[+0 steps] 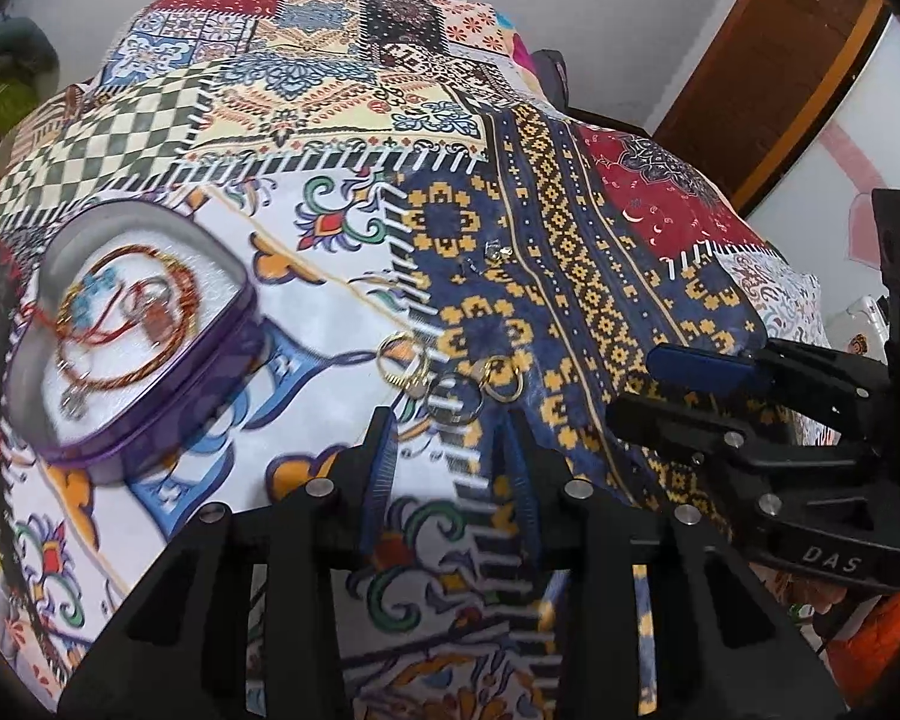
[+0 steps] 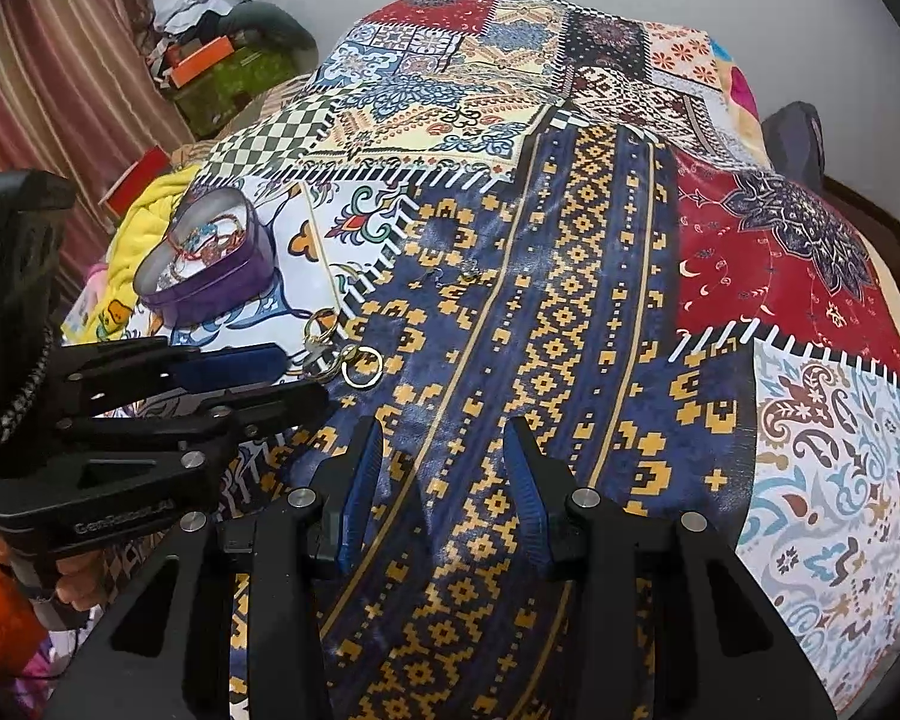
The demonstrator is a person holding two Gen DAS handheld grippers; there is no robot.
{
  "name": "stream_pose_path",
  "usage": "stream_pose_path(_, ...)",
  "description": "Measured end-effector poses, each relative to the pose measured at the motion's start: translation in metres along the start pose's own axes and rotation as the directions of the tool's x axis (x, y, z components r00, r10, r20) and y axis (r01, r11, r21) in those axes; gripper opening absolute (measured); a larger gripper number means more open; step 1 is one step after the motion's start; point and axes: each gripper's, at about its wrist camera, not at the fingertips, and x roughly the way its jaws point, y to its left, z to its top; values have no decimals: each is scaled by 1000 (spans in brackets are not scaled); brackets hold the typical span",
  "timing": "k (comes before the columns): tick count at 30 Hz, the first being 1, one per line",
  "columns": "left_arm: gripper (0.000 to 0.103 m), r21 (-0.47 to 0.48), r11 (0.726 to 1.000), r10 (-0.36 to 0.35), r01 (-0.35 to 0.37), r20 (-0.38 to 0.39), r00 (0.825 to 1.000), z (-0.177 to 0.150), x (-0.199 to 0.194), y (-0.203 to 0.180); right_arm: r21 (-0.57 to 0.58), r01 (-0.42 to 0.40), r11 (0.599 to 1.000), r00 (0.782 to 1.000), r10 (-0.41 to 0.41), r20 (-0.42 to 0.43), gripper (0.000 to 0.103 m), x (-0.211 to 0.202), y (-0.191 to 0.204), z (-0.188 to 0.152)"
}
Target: Organize jewelry
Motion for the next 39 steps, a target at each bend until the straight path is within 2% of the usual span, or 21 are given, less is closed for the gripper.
stream_pose_path(6,21,13,1000,9,-9,5,1000,7,8,0,-6,-10,1000,1000,10,-6,38,1,-4,2)
stream_pose_path(10,21,6,1000,8,-8,15,1000,9,9,2,-17,-39,999,999,38,-13,38,5,2,6)
stream_pose_path(17,20,9,997,80,-81,48,996,4,-5,9,-74,-69,995,997,66,-44,38,25,23,15)
stream_pose_path(24,20,0,995,103,-103,55,993,0,-13,27,-89,-53,995,997,49,-52,38,38,30,26)
stream_pose_path(27,20,-9,995,98,-98,58,993,0,-12,30,-78,-62,995,997,59,-46,33,42,32,25)
stream_pose_path(32,20,-12,995,100,-99,61,993,-2,-13,27,-83,-29,996,999,27,-30,16,43,32,25)
stream_pose_path(39,20,-27,995,96,-94,80,992,-2,-29,25,-85,-21,996,999,19,-27,16,38,35,26)
